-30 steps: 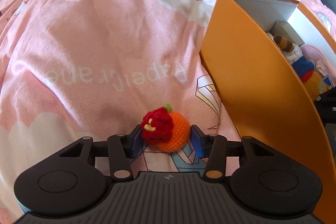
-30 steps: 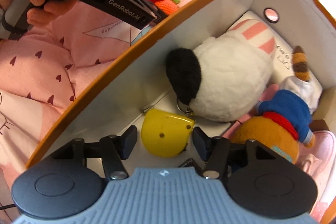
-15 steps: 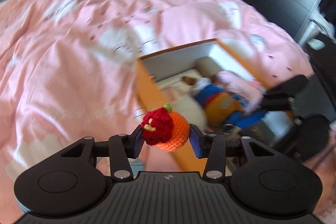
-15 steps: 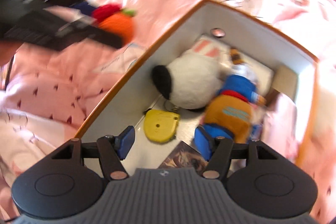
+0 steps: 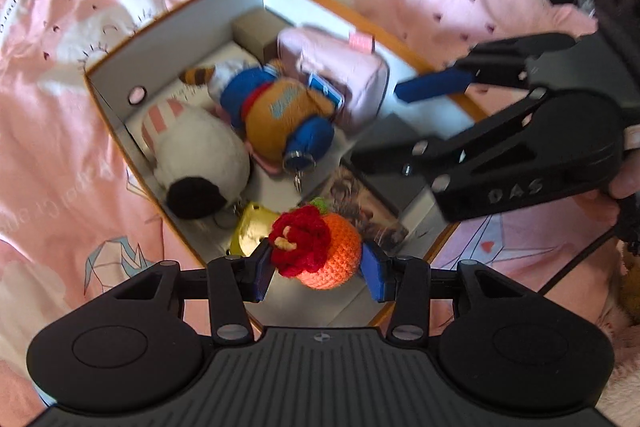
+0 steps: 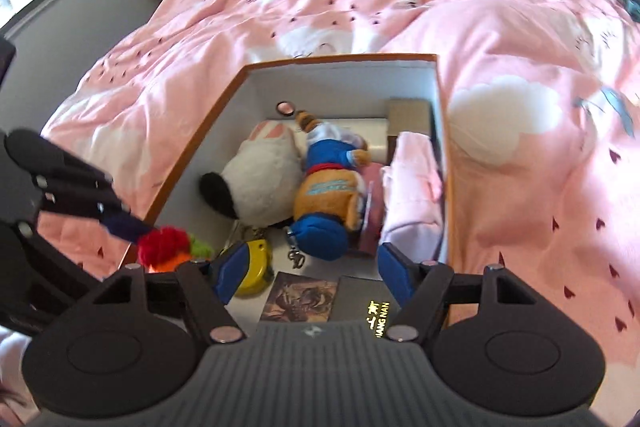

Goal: Organize objects
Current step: 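Release the tape measure with the right tool while the left tool lowers the fruit into the box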

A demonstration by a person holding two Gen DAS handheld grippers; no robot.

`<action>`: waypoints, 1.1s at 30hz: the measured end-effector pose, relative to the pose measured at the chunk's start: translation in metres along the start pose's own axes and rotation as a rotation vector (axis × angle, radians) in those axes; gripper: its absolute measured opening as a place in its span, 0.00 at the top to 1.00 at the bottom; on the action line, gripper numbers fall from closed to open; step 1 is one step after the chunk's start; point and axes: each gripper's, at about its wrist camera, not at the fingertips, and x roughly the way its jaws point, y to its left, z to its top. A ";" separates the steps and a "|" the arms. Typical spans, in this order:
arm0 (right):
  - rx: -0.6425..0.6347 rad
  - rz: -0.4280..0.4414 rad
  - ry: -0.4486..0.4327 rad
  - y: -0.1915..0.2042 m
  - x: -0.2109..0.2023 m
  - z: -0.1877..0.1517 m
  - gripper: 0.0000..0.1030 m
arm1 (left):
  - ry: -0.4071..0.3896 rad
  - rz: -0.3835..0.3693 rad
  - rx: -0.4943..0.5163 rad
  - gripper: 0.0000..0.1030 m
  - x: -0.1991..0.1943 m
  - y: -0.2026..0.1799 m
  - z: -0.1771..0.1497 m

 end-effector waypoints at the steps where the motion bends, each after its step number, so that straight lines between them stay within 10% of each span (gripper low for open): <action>1: 0.022 0.001 -0.011 -0.004 0.000 -0.002 0.30 | 0.030 0.002 0.004 0.49 0.006 0.000 0.002; 16: 0.059 0.011 -0.095 -0.011 0.004 -0.011 0.25 | 0.344 0.009 0.034 0.49 0.067 0.003 0.029; 33: 0.093 -0.004 -0.104 -0.011 -0.005 -0.011 0.25 | 0.273 -0.053 -0.012 0.34 0.055 0.010 0.022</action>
